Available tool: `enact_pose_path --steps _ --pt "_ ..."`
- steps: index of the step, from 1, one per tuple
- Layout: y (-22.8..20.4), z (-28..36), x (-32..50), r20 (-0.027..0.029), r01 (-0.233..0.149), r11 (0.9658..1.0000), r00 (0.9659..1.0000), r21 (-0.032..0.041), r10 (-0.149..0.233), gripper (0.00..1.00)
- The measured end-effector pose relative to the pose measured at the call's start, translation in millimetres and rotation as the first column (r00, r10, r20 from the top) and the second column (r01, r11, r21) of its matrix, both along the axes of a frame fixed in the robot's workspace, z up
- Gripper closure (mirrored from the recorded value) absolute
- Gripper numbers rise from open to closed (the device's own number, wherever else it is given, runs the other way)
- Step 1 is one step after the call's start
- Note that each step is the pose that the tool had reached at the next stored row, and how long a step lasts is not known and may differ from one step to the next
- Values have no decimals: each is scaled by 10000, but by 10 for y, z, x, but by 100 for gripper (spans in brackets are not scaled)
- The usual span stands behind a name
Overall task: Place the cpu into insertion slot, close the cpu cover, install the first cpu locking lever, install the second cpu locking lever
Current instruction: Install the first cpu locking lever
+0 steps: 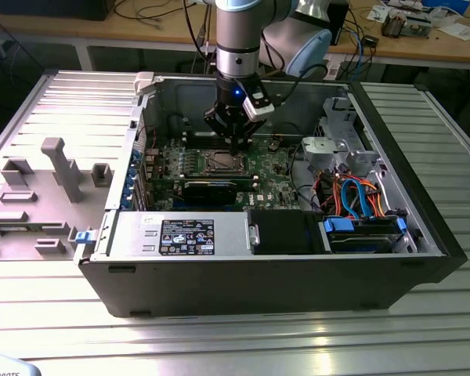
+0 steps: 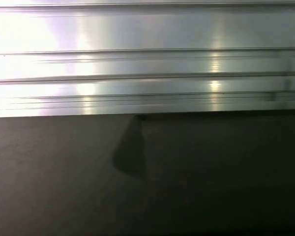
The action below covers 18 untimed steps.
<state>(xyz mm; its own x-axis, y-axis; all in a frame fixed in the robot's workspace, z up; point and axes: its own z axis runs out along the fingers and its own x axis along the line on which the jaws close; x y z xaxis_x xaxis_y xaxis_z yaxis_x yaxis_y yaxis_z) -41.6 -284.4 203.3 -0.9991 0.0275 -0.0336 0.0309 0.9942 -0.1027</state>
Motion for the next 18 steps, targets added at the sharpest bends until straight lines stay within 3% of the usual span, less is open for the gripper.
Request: enact_pose_path --steps 9,12,15,18 --pt "4 -17 1 0 3 10000 10000 16 -3 89" --pt "4 -17 2 1 1 10000 10000 77 -1 89" --pt "4 -18 2 0 1 9997 10000 240 -1 89" --pt "3 -18 2 0 0 9995 10000 323 0 89"
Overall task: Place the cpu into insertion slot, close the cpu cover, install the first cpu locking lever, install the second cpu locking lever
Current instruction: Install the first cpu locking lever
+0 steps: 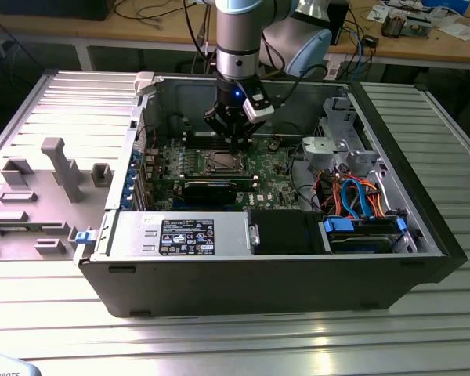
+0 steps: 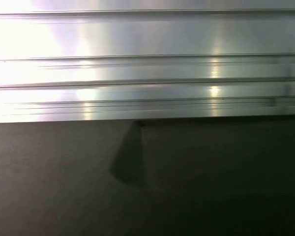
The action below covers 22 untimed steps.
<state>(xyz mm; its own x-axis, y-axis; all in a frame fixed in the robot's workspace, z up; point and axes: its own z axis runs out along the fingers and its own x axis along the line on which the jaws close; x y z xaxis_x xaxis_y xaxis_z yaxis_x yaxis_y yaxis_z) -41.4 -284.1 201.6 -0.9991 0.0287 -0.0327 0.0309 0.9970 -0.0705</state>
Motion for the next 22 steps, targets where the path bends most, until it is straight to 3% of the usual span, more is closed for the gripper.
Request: enact_pose_path --steps 7,19,22 --pt "0 0 -1 1 2 9998 10000 213 -2 89" --pt "0 93 1 2 0 9998 10000 218 0 89" --pt "-25 94 0 1 1 9998 10000 215 -1 89"
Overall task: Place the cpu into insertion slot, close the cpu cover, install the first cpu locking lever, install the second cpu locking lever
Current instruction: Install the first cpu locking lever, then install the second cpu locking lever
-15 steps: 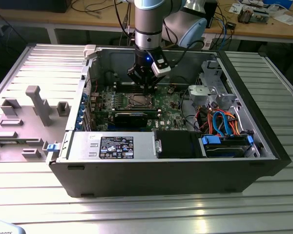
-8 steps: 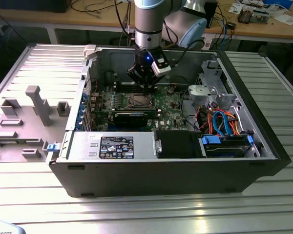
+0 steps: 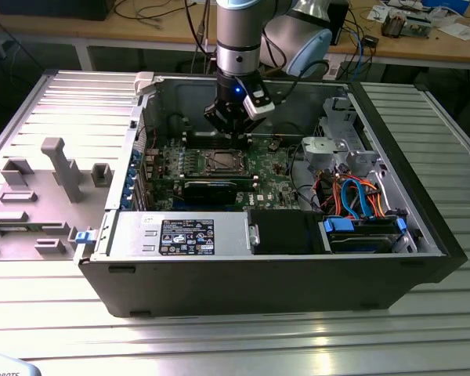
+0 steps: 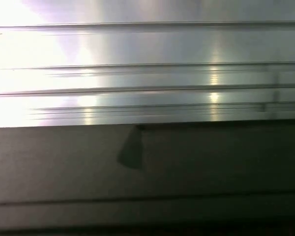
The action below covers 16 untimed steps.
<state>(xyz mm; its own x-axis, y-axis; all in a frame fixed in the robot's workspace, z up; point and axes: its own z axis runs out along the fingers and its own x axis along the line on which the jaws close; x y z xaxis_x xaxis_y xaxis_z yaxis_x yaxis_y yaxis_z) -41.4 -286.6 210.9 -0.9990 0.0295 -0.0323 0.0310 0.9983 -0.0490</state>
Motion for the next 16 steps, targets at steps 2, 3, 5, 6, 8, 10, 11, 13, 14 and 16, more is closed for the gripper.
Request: enact_pose_path --steps 2,3,5,6,8,10,11,13,14,16 --pt "-11 -1 0 1 0 10000 10000 1 0 89" --pt "-14 0 0 0 0 10000 10000 -1 0 89" --pt "-18 0 0 0 0 10000 10000 0 0 89" --pt "-18 0 0 0 0 10000 10000 0 0 89" --pt "-19 0 0 0 0 10000 10000 0 0 89" --pt "-20 0 0 0 0 10000 10000 -1 0 89" --pt "-21 0 0 0 0 10000 10000 -1 0 89" --pt "-21 0 0 0 0 10000 10000 0 0 89" --pt "-22 0 0 0 0 10000 10000 0 0 89" --pt "-39 1 0 -1 0 10000 10000 -1 0 89"
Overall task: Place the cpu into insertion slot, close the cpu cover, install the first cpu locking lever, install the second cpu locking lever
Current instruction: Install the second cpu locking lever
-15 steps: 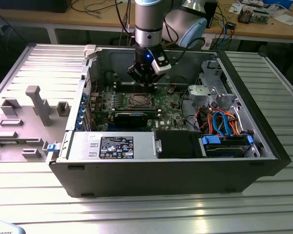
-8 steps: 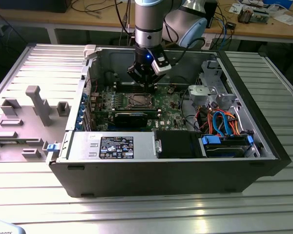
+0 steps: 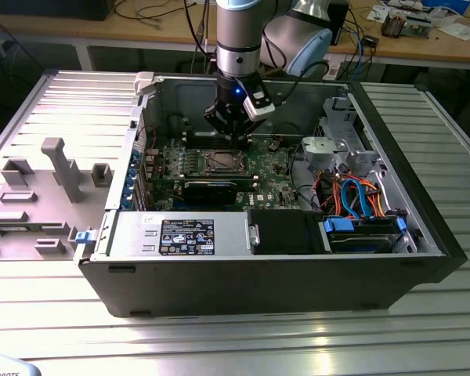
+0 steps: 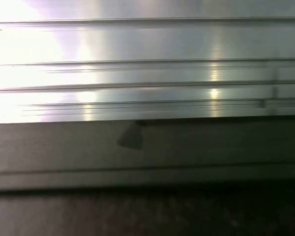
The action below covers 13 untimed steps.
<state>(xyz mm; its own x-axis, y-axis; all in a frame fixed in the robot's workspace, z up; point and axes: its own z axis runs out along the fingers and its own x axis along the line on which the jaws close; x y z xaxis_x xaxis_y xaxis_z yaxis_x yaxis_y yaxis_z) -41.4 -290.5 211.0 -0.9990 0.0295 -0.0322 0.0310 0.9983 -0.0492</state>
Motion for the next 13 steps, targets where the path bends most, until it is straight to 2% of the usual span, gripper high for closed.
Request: enact_pose_path --steps 2,6,10,13 --pt "-36 0 0 0 0 10000 10000 0 0 89" --pt "-56 5 0 -1 1 10000 10000 -1 -1 89" --pt "-56 75 1 0 0 10000 10000 0 0 89" --pt "-56 150 1 1 1 10000 10000 1 -1 89"
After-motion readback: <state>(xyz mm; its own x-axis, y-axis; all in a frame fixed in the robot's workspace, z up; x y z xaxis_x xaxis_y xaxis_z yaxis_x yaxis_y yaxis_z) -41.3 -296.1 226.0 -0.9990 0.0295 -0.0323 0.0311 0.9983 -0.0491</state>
